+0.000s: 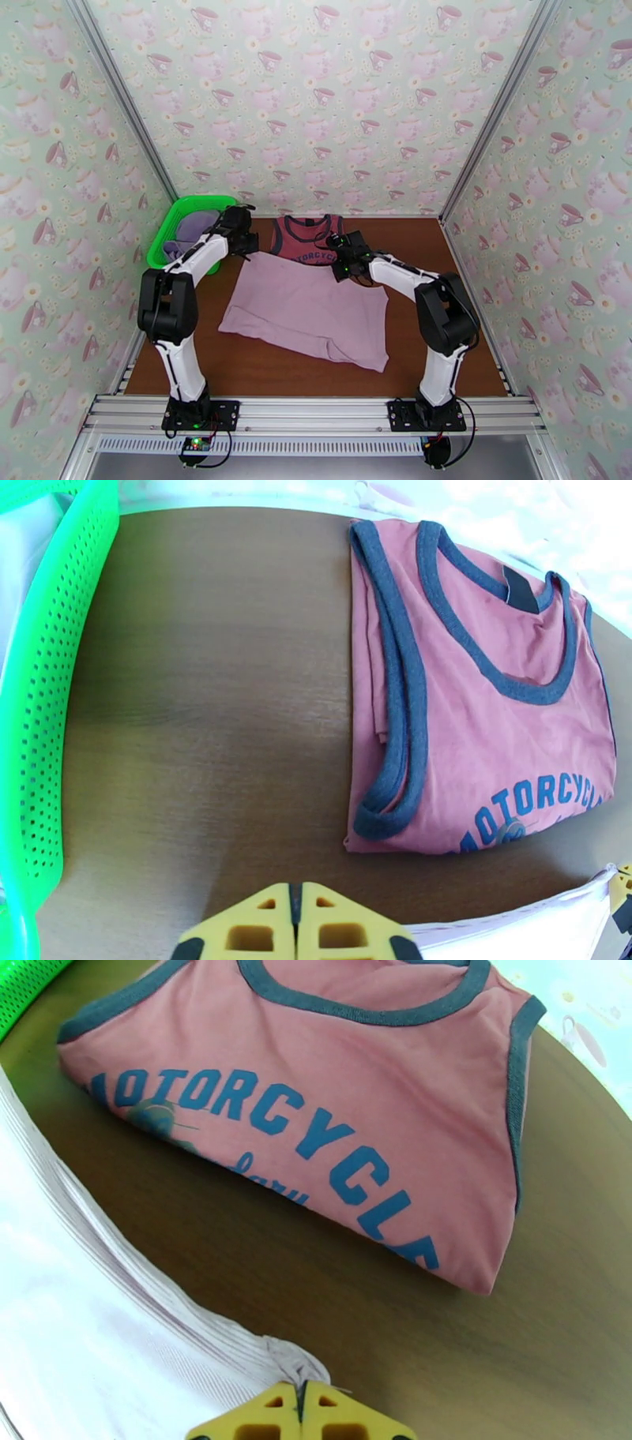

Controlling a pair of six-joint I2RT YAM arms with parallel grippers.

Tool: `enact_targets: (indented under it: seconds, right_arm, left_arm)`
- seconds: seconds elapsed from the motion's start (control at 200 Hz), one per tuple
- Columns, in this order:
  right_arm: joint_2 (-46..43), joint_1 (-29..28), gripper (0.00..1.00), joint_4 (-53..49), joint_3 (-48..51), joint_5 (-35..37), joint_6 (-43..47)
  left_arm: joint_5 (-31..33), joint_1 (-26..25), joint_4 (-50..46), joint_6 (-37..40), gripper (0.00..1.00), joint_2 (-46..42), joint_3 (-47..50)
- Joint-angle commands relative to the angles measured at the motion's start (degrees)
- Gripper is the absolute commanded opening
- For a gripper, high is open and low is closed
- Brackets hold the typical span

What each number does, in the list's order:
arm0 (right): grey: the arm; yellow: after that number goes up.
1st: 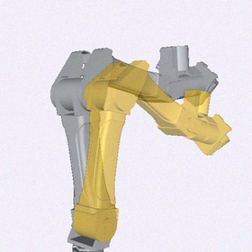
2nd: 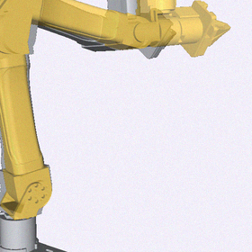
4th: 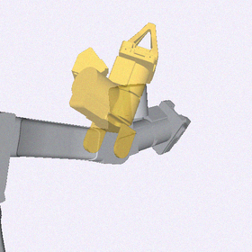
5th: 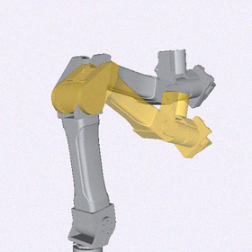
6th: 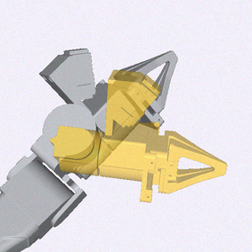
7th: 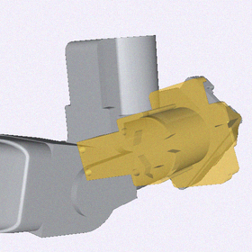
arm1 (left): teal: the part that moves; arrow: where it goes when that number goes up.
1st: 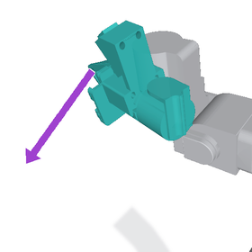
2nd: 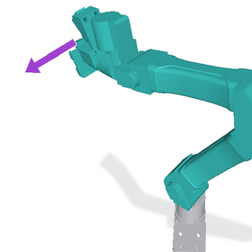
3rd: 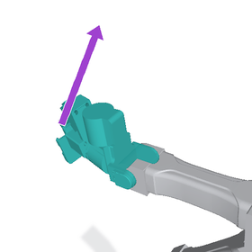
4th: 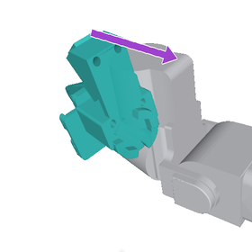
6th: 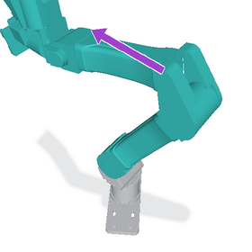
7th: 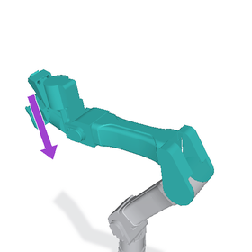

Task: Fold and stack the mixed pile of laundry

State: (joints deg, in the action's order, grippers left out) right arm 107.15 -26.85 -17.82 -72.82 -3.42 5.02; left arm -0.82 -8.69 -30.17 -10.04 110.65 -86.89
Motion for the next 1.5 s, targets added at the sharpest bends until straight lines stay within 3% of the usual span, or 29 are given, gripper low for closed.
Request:
enact_targets:
  seconds: [0.0, 0.17, 0.426, 0.711, 0.761, 0.907, 0.947, 1.122, 1.187, 1.327, 1.498]
  right_arm:
    - [-3.3, -1.3, 0.00, 6.6, 3.8, -0.6, -3.0]
    - [-7.2, -5.7, 0.00, 11.0, 9.8, 3.4, -6.0]
    - [-12.2, -13.2, 0.00, 15.5, 18.0, 15.8, -11.1]
    - [-15.0, -17.0, 0.03, 16.4, 24.8, 23.6, -16.0]
    - [-15.8, -17.6, 0.05, 16.4, 26.2, 24.2, -16.7]
    - [-19.5, -19.9, 0.25, 16.7, 30.9, 24.5, -19.5]
    - [-20.7, -20.6, 0.30, 16.3, 31.9, 24.4, -19.9]
    - [-27.5, -21.3, 0.40, 13.1, 32.5, 24.5, -19.8]
    - [-28.8, -21.2, 0.42, 11.9, 30.6, 25.0, -18.8]
    - [-24.5, -20.0, 0.36, 10.1, 23.8, 22.5, -17.1]
    - [-13.6, -18.2, 0.03, 9.1, 16.5, 17.6, -18.7]
  left_arm:
    - [0.7, -0.1, 2.8, -0.3, 0.00, -2.8, 3.5]
    - [2.0, -0.2, 4.6, -1.0, 0.00, -7.2, 8.7]
    - [3.9, -0.2, 8.2, -3.8, 0.00, -14.5, 19.5]
    - [4.9, -0.8, 14.7, -9.7, 0.00, -18.5, 32.8]
    - [6.1, -0.7, 15.0, -11.0, 0.02, -19.4, 34.5]
    - [10.5, -0.8, 14.6, -13.1, 0.32, -23.9, 38.1]
    - [11.6, -0.9, 13.7, -13.2, 0.36, -25.0, 38.3]
    - [14.5, -1.0, 8.2, -12.8, 0.36, -28.4, 36.0]
    - [13.5, -1.2, 7.4, -12.6, 0.29, -28.9, 35.0]
    - [9.4, -1.4, 6.8, -12.8, 0.00, -26.2, 32.4]
    - [6.2, -3.1, 7.9, -13.1, 0.00, -18.7, 30.1]
